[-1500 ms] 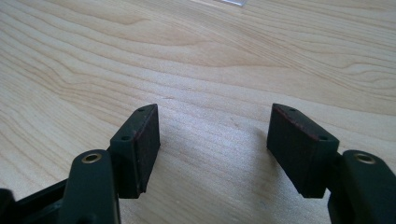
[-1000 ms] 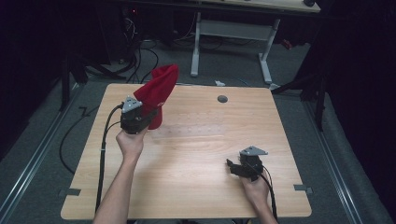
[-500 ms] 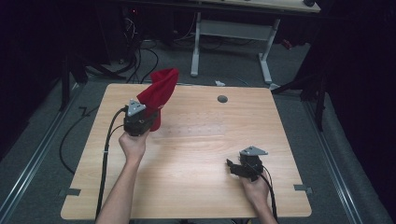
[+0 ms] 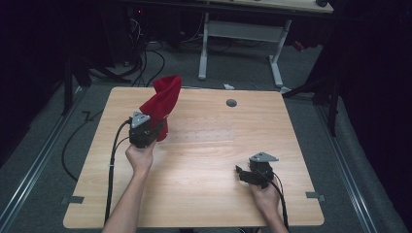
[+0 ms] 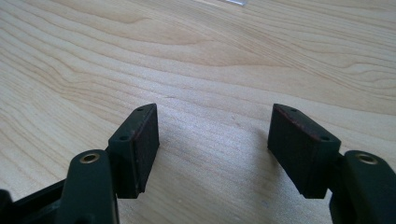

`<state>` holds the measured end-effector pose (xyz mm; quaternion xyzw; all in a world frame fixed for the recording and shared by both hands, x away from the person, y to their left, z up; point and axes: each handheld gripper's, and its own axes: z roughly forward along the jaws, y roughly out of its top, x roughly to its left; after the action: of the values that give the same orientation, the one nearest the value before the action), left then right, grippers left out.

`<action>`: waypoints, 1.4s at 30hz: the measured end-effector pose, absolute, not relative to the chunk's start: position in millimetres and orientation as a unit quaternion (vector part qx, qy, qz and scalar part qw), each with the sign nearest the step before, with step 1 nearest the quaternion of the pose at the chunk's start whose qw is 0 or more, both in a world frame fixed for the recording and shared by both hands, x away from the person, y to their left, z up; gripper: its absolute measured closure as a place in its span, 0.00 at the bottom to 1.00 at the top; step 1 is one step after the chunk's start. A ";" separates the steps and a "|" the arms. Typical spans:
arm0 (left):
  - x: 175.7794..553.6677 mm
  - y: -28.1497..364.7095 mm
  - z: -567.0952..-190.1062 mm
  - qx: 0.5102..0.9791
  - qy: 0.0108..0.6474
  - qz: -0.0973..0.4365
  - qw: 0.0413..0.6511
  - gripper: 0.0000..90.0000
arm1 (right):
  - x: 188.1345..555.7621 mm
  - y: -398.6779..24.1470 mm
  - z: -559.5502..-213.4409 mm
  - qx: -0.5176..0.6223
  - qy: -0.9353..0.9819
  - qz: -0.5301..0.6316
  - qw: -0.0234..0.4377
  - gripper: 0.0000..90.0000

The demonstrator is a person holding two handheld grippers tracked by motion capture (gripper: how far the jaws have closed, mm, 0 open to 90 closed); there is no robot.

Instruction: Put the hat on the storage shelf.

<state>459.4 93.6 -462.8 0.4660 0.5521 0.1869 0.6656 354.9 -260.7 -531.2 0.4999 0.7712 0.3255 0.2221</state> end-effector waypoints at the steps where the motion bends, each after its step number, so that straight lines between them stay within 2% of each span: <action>1: 458.8 93.6 -464.6 0.467 0.553 0.186 0.664 0.93 | 354.9 -260.6 -531.2 0.500 0.771 0.325 0.222 0.38; 11: 454.3 102.9 -474.3 0.465 0.565 0.154 0.664 0.93 | 355.6 -260.1 -531.3 0.503 0.770 0.324 0.223 0.38; 14: 454.9 107.8 -475.6 0.451 0.582 0.132 0.664 0.90 | 355.6 -259.9 -531.3 0.503 0.769 0.324 0.224 0.38; 20: 454.8 108.4 -477.4 0.459 0.584 0.134 0.656 0.86 | 356.6 -259.3 -531.3 0.506 0.767 0.323 0.225 0.38; 25: 459.0 115.1 -480.8 0.458 0.598 0.144 0.642 0.60 | 356.6 -259.4 -531.3 0.506 0.767 0.324 0.225 0.38; 30: 453.4 118.0 -482.1 0.468 0.601 0.149 0.631 0.43 | 356.5 -259.6 -531.3 0.505 0.768 0.324 0.225 0.38; 35: 445.3 119.2 -485.3 0.492 0.598 0.148 0.615 0.34 | 356.6 -259.8 -531.3 0.504 0.768 0.324 0.225 0.38; 42: 430.0 124.4 -479.3 0.506 0.591 0.157 0.609 0.32 | 356.4 -259.7 -531.3 0.504 0.769 0.324 0.224 0.38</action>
<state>430.0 124.4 -479.3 0.5058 0.5905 0.1573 0.6088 356.4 -259.7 -531.3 0.5041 0.7686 0.3239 0.2243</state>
